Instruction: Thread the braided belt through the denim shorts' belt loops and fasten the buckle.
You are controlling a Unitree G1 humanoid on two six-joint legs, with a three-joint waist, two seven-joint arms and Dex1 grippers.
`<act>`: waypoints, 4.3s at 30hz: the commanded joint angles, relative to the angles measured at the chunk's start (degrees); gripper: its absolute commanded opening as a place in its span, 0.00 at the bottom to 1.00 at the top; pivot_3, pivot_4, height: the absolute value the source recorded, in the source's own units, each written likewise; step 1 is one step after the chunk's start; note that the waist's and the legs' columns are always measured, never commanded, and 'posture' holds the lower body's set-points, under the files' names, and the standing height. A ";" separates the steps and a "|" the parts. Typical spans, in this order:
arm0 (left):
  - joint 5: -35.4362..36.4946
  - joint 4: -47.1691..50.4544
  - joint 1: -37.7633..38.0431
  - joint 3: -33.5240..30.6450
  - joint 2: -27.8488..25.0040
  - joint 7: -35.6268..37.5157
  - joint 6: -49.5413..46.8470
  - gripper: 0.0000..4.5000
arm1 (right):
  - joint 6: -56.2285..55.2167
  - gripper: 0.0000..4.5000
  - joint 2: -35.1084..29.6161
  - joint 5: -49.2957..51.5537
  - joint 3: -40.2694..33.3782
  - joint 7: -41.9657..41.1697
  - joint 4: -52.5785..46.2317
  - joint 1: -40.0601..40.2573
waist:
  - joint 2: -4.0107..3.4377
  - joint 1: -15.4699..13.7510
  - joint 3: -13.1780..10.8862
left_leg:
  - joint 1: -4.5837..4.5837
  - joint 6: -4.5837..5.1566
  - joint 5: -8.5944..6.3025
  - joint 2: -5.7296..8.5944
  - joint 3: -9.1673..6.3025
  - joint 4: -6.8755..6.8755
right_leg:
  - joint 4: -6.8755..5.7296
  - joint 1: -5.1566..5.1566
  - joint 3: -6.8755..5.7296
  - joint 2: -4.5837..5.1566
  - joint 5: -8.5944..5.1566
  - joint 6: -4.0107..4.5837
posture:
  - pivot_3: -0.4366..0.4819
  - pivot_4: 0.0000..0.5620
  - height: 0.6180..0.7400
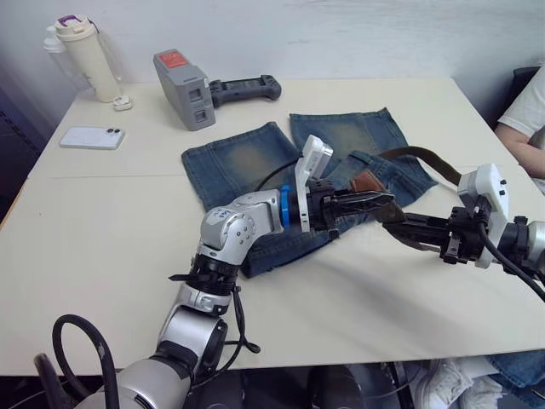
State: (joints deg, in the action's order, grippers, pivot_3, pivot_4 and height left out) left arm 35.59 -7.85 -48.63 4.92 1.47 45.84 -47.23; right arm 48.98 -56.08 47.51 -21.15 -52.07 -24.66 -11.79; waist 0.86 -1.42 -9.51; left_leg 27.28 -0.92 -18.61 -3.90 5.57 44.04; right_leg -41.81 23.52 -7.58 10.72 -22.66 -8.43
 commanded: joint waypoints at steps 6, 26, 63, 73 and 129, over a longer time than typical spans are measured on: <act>1.33 -1.38 -3.89 -1.22 1.76 0.49 2.33 0.01 | -4.56 0.00 0.06 -3.18 -3.27 3.42 -1.01 1.27 | 0.00 -0.13 0.00 | 0.01 0.01 0.00 0.00 0.01 -0.01 | 0.03 -0.01 0.00 0.00 0.00 0.00 | 0.48 0.27 0.27; -1.38 -19.86 -14.73 -9.56 8.44 -8.27 16.71 0.00 | 4.18 0.99 -3.37 5.56 -25.44 6.23 -9.51 9.63 | 0.02 -0.19 -0.01 | 0.02 0.03 -0.01 0.02 0.01 -0.02 | 0.07 -0.01 -0.01 0.02 0.00 0.00 | 0.48 0.27 0.27; 26.55 -13.04 -10.57 -21.19 17.56 -36.83 -8.38 0.00 | -26.97 0.99 57.26 36.47 -0.51 59.54 -6.02 -2.16 | -0.36 0.32 0.00 | 0.33 0.03 0.03 0.06 0.04 0.04 | -0.58 0.49 0.20 0.02 -0.01 0.01 | 0.48 0.27 0.27; 26.31 -12.69 -8.62 -17.80 16.34 -37.01 -7.16 0.00 | -30.80 0.99 56.78 36.61 1.53 57.58 -6.34 -3.68 | -0.39 0.26 0.03 | 0.85 0.05 0.06 0.06 0.10 0.23 | -0.81 1.06 0.31 0.02 -0.01 0.01 | 0.48 0.27 0.27; 20.30 -11.61 -9.15 -10.53 8.52 -28.65 -2.30 0.48 | -34.18 0.00 48.84 34.31 -1.23 59.35 -3.78 -6.29 | -0.39 0.10 0.03 | 0.88 0.06 0.06 0.06 0.12 0.25 | -0.81 1.07 0.32 0.02 -0.01 0.01 | 0.48 0.27 0.27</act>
State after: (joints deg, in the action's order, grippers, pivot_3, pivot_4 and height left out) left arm 58.85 -22.59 -57.57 -8.89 10.13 12.56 -50.28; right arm 15.07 -4.00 80.88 -19.31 7.98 -26.89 -17.11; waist 0.47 -1.32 -9.48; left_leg 28.16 -0.86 -18.55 -3.84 5.70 44.30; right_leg -42.61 24.59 -7.27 10.74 -22.66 -8.43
